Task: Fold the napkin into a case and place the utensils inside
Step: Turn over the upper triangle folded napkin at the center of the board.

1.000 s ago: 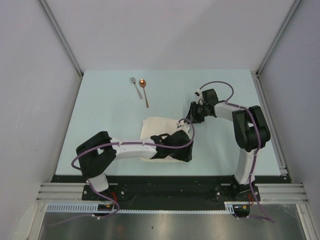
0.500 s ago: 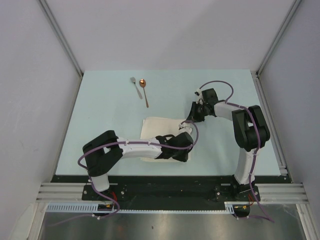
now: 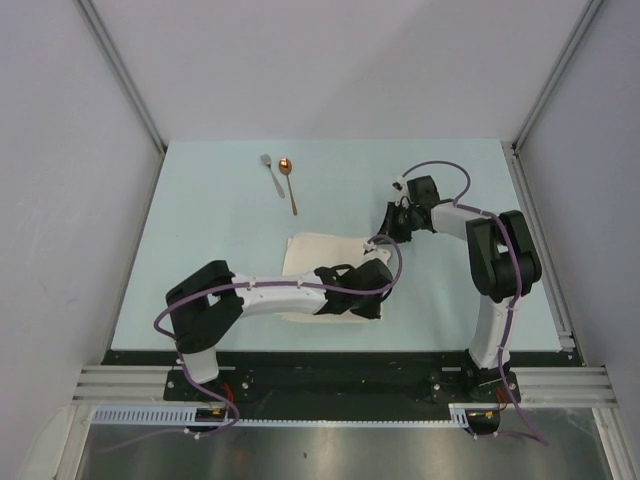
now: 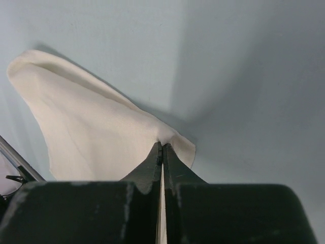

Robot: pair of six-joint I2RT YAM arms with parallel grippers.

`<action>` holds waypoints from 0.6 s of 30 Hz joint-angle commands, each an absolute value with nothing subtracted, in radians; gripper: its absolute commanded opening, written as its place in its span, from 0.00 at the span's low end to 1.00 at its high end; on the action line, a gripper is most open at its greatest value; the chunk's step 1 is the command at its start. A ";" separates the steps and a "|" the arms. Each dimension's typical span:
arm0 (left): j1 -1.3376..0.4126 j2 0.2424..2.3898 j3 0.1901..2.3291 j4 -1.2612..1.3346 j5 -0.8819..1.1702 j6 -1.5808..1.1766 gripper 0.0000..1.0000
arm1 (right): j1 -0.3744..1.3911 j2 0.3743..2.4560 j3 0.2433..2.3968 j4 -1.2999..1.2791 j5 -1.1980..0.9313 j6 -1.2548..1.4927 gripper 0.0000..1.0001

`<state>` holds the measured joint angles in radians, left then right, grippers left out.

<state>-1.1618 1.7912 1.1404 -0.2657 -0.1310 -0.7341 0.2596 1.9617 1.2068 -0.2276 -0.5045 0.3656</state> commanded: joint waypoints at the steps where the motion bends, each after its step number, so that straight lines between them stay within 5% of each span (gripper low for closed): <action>1: -1.183 1.752 1.143 -0.288 -0.194 -0.742 0.23 | 0.250 1.951 1.235 -0.226 -0.514 0.365 0.00; 3: -1.189 1.735 1.137 -0.296 -0.224 -0.730 0.38 | 0.252 1.950 1.233 -0.222 -0.518 0.367 0.00; 7: -1.189 1.753 1.157 -0.325 -0.252 -0.718 0.44 | 0.253 1.951 1.238 -0.224 -0.526 0.367 0.00; 18: -1.190 1.838 1.186 -0.351 -0.245 -0.703 0.26 | 0.253 1.948 1.243 -0.226 -0.535 0.362 0.00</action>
